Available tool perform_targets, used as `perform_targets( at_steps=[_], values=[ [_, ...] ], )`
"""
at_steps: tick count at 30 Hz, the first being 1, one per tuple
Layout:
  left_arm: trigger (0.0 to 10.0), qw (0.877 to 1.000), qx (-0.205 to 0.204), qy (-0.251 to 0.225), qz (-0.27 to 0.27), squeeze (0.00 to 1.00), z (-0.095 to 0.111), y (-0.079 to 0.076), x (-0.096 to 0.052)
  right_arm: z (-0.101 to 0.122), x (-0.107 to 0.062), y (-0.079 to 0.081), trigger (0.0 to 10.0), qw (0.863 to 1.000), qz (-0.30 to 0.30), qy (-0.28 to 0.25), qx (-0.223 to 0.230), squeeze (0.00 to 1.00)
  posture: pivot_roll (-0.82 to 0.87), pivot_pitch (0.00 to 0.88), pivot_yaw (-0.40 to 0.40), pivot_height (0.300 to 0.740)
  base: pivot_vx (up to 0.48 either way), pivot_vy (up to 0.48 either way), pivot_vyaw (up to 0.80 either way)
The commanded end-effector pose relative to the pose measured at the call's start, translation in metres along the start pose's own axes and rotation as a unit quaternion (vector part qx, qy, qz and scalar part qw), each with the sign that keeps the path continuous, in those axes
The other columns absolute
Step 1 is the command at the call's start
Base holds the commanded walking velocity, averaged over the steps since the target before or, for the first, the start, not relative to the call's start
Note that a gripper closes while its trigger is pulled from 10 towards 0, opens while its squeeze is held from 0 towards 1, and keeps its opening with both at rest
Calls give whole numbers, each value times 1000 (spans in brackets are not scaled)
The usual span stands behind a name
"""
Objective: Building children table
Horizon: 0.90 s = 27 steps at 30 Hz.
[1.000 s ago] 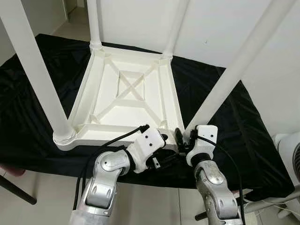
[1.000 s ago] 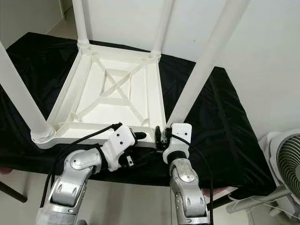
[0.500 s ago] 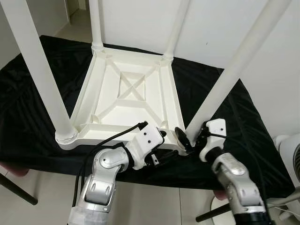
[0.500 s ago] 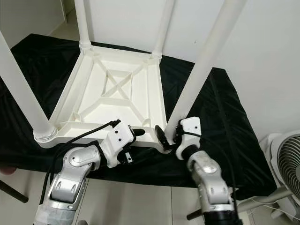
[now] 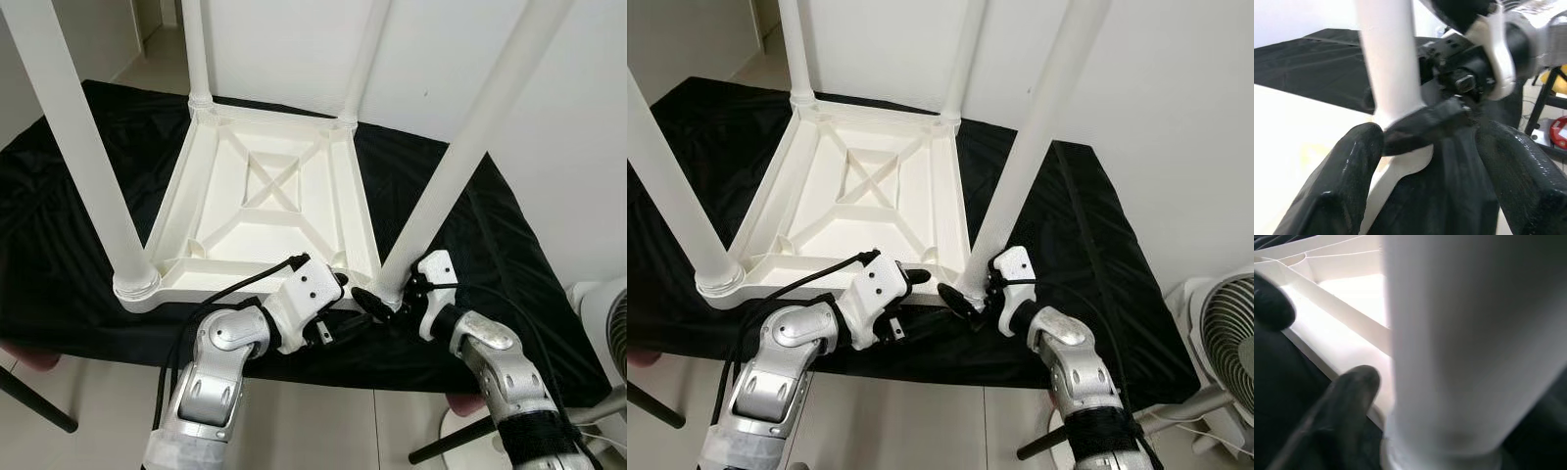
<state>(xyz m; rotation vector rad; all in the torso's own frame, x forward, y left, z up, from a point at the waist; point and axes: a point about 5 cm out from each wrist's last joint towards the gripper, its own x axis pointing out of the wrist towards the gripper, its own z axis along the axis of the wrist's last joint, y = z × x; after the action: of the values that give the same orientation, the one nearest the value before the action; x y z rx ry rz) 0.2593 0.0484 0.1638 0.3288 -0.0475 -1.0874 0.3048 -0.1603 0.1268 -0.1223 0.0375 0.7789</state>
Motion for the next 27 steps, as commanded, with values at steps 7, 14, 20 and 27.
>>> perform_targets(
  at_steps=[7,14,20,27],
  values=[
    [10000,997,-4,-10,78,0,3,4,3,1,1,-6,2196,1000,-6,1,9,0,-18,32,-107,740,0,0,0],
    [10000,997,-5,-5,81,0,1,5,1,-5,-2,3,10000,998,-51,10,28,0,-28,44,-106,740,0,0,0],
    [10000,997,-8,-2,83,0,-1,5,1,-6,2,15,10000,995,-93,14,39,0,-37,53,-111,740,0,0,0],
    [10000,996,-5,-6,89,0,-1,10,-3,-3,7,37,10000,973,-217,3,76,0,-34,60,-119,740,0,0,0]
  ],
)
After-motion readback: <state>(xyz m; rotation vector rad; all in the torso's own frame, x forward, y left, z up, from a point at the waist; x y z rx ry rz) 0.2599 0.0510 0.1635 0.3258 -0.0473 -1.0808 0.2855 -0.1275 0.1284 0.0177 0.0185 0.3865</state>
